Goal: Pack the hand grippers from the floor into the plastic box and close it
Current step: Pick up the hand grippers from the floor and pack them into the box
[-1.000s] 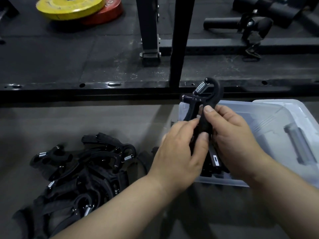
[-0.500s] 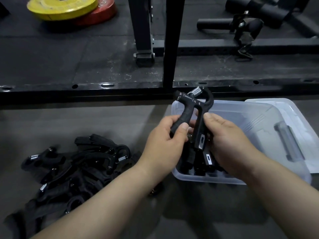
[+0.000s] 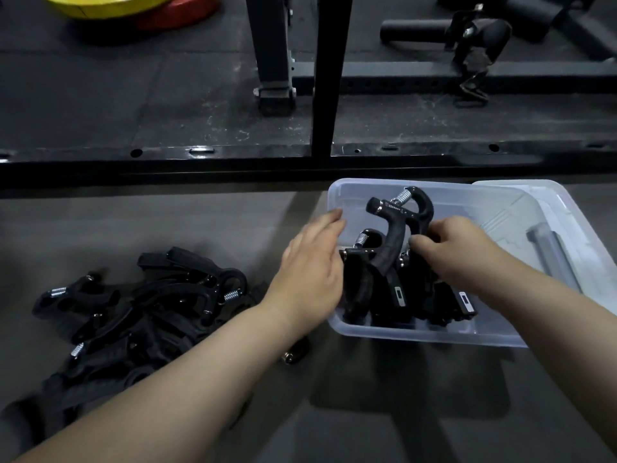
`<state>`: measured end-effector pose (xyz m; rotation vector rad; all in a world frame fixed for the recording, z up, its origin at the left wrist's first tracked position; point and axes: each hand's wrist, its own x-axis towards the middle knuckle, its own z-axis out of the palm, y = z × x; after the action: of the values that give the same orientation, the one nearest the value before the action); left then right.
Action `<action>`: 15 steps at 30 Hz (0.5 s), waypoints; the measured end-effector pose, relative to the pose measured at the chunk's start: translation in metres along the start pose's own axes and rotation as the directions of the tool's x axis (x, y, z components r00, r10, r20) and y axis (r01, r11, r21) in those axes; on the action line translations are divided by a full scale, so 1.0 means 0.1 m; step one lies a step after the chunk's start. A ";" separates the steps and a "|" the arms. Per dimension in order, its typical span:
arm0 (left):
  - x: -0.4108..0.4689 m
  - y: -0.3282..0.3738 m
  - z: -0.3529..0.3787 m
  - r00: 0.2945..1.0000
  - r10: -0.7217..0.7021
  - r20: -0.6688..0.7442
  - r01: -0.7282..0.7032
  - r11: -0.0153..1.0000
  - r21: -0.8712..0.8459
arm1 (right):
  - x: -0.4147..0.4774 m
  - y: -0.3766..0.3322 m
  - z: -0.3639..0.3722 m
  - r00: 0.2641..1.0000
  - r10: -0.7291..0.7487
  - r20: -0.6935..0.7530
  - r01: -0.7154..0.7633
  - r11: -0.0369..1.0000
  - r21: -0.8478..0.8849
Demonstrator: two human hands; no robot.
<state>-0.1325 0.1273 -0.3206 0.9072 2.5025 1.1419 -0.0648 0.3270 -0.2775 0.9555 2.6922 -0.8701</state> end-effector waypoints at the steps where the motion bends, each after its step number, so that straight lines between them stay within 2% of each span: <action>1: -0.02 -0.03 0.02 1.000 0.008 0.024 -0.008 1.000 -0.001 | 0.01 0.01 0.02 1.000 -0.001 0.011 0.001 0.999 -0.046; 5: -0.06 -0.04 0.08 0.999 0.037 -0.026 -0.038 0.999 -0.026 | 0.02 -0.02 0.11 0.999 -0.037 0.007 0.037 0.983 -0.179; 15: -0.04 -0.09 0.12 0.998 0.038 -0.055 -0.041 0.998 -0.056 | 0.05 -0.11 0.37 0.996 -0.047 0.071 0.066 0.951 -0.301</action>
<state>-0.1281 0.1275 -0.3347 0.9266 2.4907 1.2592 -0.0775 0.3012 -0.3042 0.7725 2.7029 -0.4650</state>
